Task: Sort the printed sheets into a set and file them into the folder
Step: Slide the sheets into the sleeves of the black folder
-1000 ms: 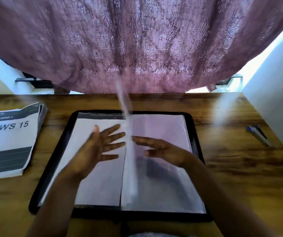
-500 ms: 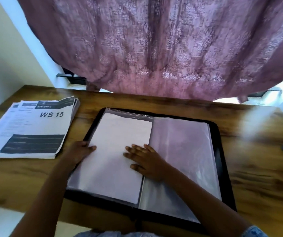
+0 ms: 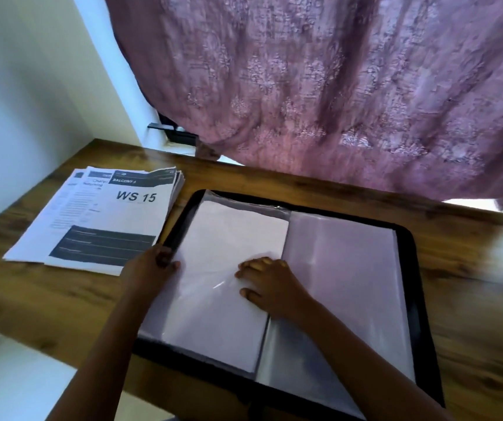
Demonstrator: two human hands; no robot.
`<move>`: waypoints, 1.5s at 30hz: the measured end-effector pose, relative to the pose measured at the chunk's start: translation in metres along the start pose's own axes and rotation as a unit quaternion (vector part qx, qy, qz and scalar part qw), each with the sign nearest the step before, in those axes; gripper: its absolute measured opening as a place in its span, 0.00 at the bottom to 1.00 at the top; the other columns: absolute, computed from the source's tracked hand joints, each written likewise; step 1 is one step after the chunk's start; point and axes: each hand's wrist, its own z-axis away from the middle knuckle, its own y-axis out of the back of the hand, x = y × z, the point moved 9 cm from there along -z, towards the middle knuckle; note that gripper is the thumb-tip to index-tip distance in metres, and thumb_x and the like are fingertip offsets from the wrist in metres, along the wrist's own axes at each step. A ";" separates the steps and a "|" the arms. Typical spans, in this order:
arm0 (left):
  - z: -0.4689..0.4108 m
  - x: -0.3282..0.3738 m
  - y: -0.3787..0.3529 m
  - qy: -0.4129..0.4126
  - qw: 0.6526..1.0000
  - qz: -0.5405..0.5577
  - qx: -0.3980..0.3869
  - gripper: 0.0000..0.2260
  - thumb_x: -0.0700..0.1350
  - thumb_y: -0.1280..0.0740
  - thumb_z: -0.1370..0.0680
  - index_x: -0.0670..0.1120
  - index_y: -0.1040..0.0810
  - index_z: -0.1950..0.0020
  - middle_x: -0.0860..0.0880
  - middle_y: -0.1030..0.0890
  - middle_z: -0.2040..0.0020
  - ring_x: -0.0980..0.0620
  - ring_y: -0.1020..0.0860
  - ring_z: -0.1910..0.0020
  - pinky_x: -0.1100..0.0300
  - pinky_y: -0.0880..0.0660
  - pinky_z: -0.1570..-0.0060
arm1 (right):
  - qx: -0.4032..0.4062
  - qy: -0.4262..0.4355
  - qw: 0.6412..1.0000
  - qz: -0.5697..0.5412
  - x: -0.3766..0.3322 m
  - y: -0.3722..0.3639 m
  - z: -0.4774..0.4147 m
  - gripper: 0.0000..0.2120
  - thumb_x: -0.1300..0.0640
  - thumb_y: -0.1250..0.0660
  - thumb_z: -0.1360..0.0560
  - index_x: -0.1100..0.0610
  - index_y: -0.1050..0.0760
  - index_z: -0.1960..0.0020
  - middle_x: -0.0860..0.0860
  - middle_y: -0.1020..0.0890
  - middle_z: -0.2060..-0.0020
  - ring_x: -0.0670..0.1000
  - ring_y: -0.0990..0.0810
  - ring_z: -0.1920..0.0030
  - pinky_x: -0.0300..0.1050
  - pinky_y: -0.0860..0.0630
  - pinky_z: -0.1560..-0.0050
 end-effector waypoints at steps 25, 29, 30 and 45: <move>-0.239 -0.245 0.121 0.137 0.984 0.112 -0.006 0.13 0.48 0.35 0.22 0.39 0.25 0.44 0.39 0.20 0.43 0.39 0.21 0.49 0.53 0.27 0.52 | -0.046 -0.057 0.995 0.065 -0.130 -0.132 -0.297 0.29 0.35 0.53 0.23 0.50 0.28 0.33 0.52 0.28 0.31 0.54 0.29 0.31 0.67 0.38 0.35; -0.258 -0.243 0.112 0.111 0.977 0.168 -0.074 0.12 0.49 0.31 0.23 0.40 0.20 0.47 0.41 0.19 0.48 0.46 0.21 0.58 0.57 0.27 0.57 | -0.052 -0.063 0.993 0.083 -0.127 -0.140 -0.299 0.34 0.34 0.61 0.22 0.50 0.30 0.31 0.52 0.28 0.31 0.53 0.29 0.31 0.66 0.40 0.33; -0.259 -0.242 0.110 0.108 0.975 0.173 -0.084 0.11 0.49 0.30 0.23 0.41 0.21 0.50 0.42 0.20 0.50 0.49 0.22 0.61 0.58 0.29 0.60 | -0.050 -0.063 0.993 0.084 -0.126 -0.140 -0.299 0.34 0.34 0.61 0.22 0.50 0.30 0.31 0.51 0.28 0.31 0.53 0.30 0.31 0.66 0.40 0.33; -0.252 -0.259 0.242 0.051 0.978 0.031 0.199 0.10 0.48 0.35 0.21 0.44 0.21 0.44 0.39 0.18 0.49 0.36 0.21 0.52 0.53 0.28 0.58 | -0.028 -0.034 0.997 0.060 -0.160 -0.154 -0.338 0.44 0.30 0.72 0.30 0.49 0.42 0.24 0.50 0.42 0.24 0.51 0.47 0.24 0.62 0.58 0.28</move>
